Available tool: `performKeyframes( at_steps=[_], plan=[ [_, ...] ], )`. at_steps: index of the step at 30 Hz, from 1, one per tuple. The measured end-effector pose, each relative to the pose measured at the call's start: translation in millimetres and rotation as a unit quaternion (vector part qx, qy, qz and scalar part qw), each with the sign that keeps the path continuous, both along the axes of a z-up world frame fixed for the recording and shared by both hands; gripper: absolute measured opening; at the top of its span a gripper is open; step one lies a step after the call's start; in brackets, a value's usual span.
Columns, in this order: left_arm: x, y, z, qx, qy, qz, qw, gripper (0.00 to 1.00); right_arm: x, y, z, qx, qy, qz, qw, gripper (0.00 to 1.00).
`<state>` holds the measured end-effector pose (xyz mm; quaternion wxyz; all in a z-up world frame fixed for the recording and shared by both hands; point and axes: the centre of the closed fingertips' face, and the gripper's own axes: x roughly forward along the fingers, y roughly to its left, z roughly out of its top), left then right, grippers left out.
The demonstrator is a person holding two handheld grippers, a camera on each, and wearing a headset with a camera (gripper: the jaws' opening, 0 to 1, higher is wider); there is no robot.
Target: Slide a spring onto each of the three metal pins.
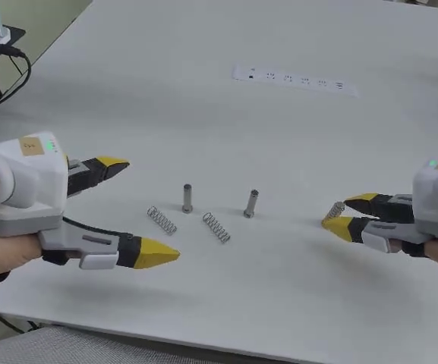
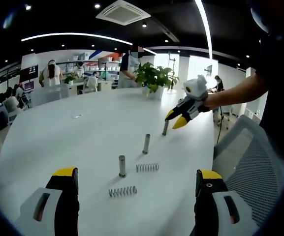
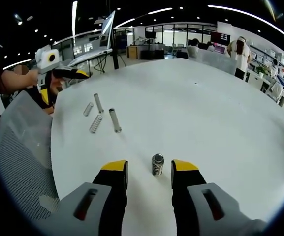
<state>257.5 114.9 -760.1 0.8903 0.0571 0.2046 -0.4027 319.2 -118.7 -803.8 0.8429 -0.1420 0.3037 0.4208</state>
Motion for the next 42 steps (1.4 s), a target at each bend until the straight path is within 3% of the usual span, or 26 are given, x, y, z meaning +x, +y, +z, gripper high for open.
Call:
performKeyframes(
  at_steps=[18,42],
  plan=[
    [-1.2,2.3,-0.9,-0.002,0.001,0.005,1.0,0.97,-21.9,4.3,13.2,0.034,0.001,-0.007,0.9994,0.46],
    [-3.6,1.6,-5.2,-0.002,0.007,0.005,1.0,0.97,-44.9,6.6,19.3,0.05,0.011,-0.004,0.9987,0.48]
  ],
)
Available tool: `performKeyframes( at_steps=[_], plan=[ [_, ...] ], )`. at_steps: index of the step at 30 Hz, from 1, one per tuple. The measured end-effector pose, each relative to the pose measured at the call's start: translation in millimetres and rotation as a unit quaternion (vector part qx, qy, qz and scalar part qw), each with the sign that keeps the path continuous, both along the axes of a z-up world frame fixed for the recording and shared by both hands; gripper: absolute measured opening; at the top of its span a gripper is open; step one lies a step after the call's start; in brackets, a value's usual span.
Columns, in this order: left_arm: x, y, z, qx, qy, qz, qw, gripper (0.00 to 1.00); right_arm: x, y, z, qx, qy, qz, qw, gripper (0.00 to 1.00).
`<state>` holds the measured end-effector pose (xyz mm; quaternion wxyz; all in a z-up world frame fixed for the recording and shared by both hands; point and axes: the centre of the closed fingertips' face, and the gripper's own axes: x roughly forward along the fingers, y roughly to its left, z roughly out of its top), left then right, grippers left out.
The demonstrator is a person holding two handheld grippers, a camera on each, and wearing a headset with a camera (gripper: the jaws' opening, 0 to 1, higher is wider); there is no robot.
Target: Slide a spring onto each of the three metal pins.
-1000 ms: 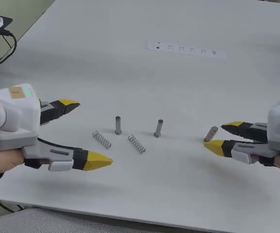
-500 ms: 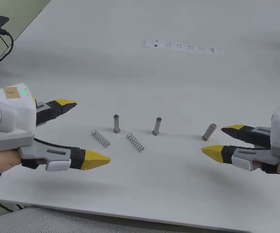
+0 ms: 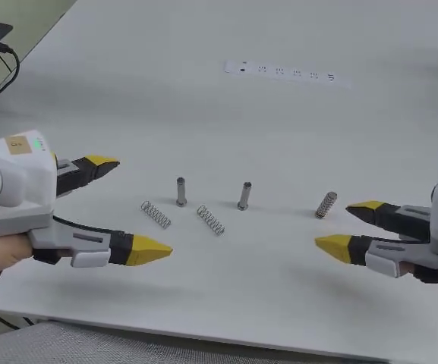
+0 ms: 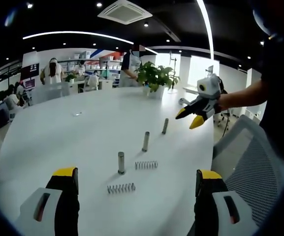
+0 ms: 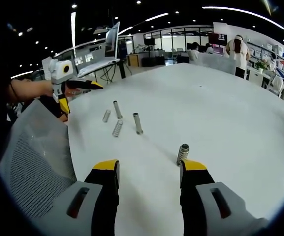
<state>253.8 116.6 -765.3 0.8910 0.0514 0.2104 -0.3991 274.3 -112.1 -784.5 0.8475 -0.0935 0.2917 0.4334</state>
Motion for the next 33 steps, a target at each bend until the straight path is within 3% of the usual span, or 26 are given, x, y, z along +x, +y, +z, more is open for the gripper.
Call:
performKeyframes(
  at_steps=[17,33],
  plan=[
    [-3.9,3.1,2.6,0.003,-0.002,0.001,1.0,0.96,-6.8,31.6,7.8,-0.005,-0.001,0.045,0.999,0.46],
    [-3.1,4.5,3.6,0.004,-0.002,0.002,1.0,0.96,-11.0,87.3,13.1,-0.003,-0.003,0.109,0.9941,0.41]
  ],
)
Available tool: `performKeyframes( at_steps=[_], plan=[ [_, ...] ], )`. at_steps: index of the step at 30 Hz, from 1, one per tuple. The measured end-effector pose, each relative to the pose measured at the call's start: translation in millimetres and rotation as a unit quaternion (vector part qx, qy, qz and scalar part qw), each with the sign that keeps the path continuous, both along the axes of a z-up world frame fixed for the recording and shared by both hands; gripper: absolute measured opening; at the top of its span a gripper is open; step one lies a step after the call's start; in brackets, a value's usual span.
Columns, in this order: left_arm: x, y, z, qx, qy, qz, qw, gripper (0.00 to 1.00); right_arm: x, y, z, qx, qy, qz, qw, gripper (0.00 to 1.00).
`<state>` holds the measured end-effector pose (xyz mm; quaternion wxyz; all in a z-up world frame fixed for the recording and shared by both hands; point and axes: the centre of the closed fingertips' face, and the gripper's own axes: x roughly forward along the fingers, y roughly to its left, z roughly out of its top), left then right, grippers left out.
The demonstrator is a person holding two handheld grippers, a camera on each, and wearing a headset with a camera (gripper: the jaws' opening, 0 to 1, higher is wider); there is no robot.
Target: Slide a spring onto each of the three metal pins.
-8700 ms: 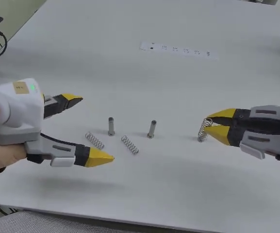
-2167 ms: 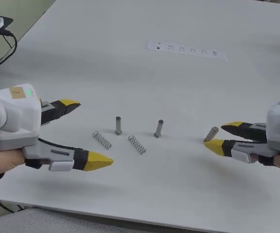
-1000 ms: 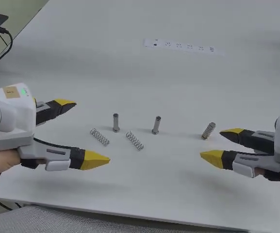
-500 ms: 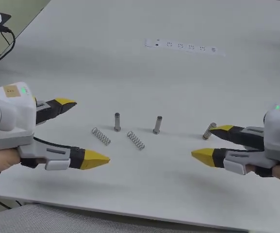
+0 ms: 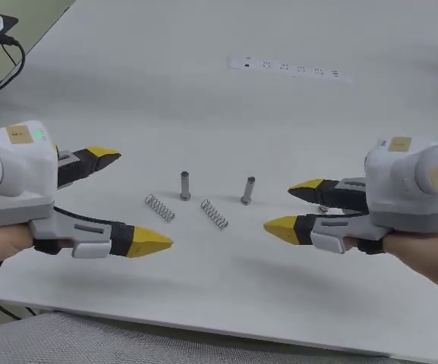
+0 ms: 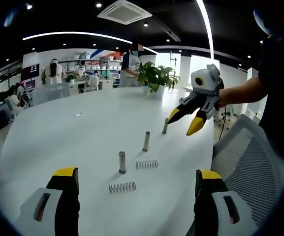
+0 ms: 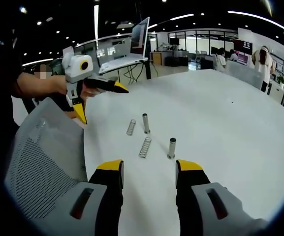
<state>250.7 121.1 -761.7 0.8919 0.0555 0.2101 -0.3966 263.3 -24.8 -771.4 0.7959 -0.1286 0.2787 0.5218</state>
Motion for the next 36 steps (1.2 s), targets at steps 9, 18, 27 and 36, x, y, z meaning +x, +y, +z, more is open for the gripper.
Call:
performKeyframes(
  at_steps=[9,18,27,36],
  plan=[
    [1.2,-2.4,0.8,-0.001,-0.001,-0.001,1.0,0.96,-0.2,20.4,-19.1,-0.023,0.011,0.027,0.9993,0.38],
    [1.1,-4.1,0.2,0.001,0.0,-0.005,1.0,0.95,4.7,42.6,-28.1,-0.035,0.011,0.037,0.9986,0.32],
    [2.9,-1.6,2.0,0.0,-0.001,-0.002,1.0,0.95,8.3,58.8,-45.1,-0.059,0.011,0.046,0.9971,0.31],
    [2.4,0.8,0.0,0.004,0.002,-0.003,1.0,0.95,12.1,62.0,-57.7,-0.07,0.02,0.037,0.9967,0.25]
  ],
)
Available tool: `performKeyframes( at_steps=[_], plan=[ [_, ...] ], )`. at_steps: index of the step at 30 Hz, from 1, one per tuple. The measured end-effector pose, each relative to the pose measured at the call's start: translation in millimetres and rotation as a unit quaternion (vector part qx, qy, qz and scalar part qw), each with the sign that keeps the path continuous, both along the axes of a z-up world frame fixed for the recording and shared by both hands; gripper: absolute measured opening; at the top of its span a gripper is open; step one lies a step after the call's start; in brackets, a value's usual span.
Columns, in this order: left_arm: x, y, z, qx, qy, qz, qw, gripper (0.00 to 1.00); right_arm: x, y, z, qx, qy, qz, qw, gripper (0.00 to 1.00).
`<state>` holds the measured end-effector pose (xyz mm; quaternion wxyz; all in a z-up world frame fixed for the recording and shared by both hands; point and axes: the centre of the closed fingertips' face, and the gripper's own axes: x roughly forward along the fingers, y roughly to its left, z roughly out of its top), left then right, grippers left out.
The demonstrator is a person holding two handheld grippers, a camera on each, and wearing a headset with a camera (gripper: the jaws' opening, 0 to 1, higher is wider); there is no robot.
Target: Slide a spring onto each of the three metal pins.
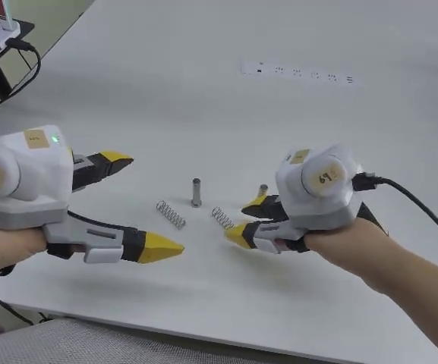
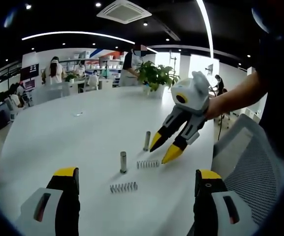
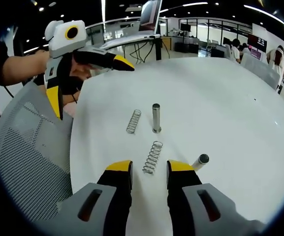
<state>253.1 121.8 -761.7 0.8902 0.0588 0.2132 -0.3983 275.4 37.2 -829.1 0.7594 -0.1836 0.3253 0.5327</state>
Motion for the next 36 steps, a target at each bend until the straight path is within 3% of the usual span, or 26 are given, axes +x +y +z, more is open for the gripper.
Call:
performKeyframes(
  at_steps=[11,19,24,36],
  plan=[
    [-0.1,-2.1,0.1,-0.001,0.001,-0.003,1.0,0.95,-0.4,7.4,-7.0,-0.003,0.011,-0.003,0.9999,0.24],
    [-0.6,0.7,-0.9,0.002,0.002,0.0,1.0,0.95,0.7,8.0,-18.5,-0.02,0.014,0.002,0.9997,0.21],
    [-2.1,3.0,-1.2,0.003,0.003,0.001,1.0,0.95,-0.5,9.0,-19.4,-0.012,0.017,-0.002,0.9998,0.2],
    [-2.7,1.4,-0.8,0.002,0.003,-0.001,1.0,0.94,-1.8,6.6,-24.1,-0.029,0.005,0.005,0.9996,0.08]
  ],
)
